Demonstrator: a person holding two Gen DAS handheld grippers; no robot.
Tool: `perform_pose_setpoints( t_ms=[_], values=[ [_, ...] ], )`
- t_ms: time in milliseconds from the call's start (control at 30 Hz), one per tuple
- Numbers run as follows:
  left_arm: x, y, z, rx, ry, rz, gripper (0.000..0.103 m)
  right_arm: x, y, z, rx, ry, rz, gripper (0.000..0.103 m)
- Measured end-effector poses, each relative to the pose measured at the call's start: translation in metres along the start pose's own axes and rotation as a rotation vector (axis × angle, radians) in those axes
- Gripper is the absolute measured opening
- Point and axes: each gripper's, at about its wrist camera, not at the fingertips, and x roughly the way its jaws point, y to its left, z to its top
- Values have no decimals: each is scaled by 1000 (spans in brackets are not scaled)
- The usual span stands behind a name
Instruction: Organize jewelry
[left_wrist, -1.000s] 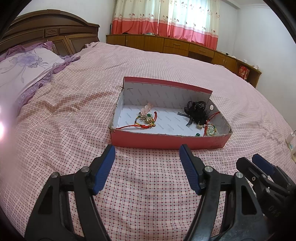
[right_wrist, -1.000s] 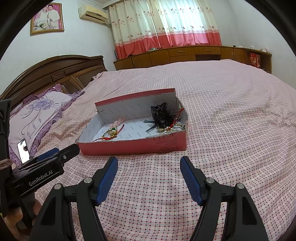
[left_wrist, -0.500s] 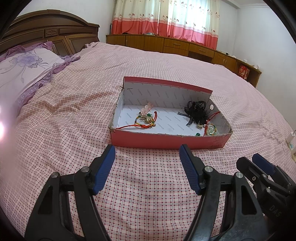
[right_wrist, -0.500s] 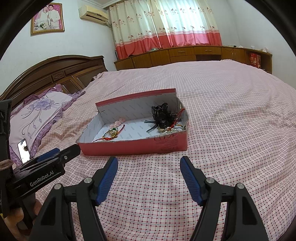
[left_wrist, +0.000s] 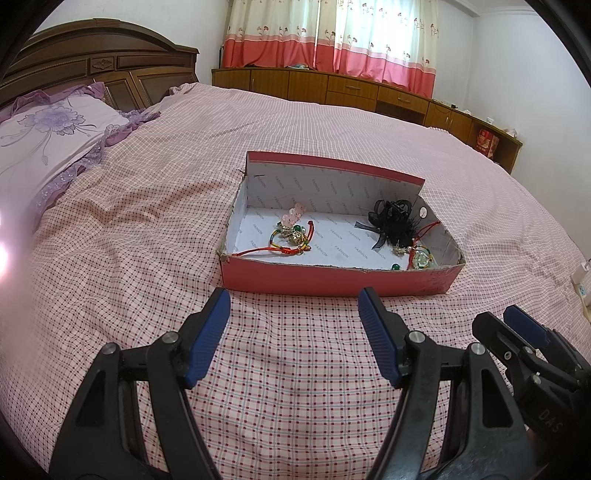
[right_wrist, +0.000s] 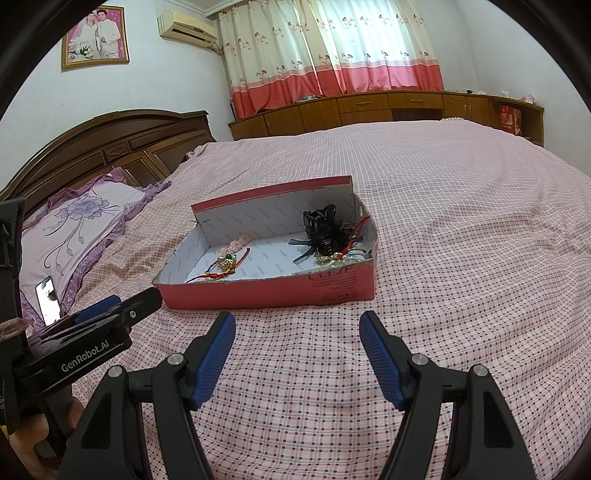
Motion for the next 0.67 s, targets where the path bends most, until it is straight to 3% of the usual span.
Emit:
perform_pose_setpoints(
  t_ms=[667],
  values=[
    [4, 0, -2, 4, 13, 1, 64, 1, -1, -1, 0, 1, 0, 72]
  ],
)
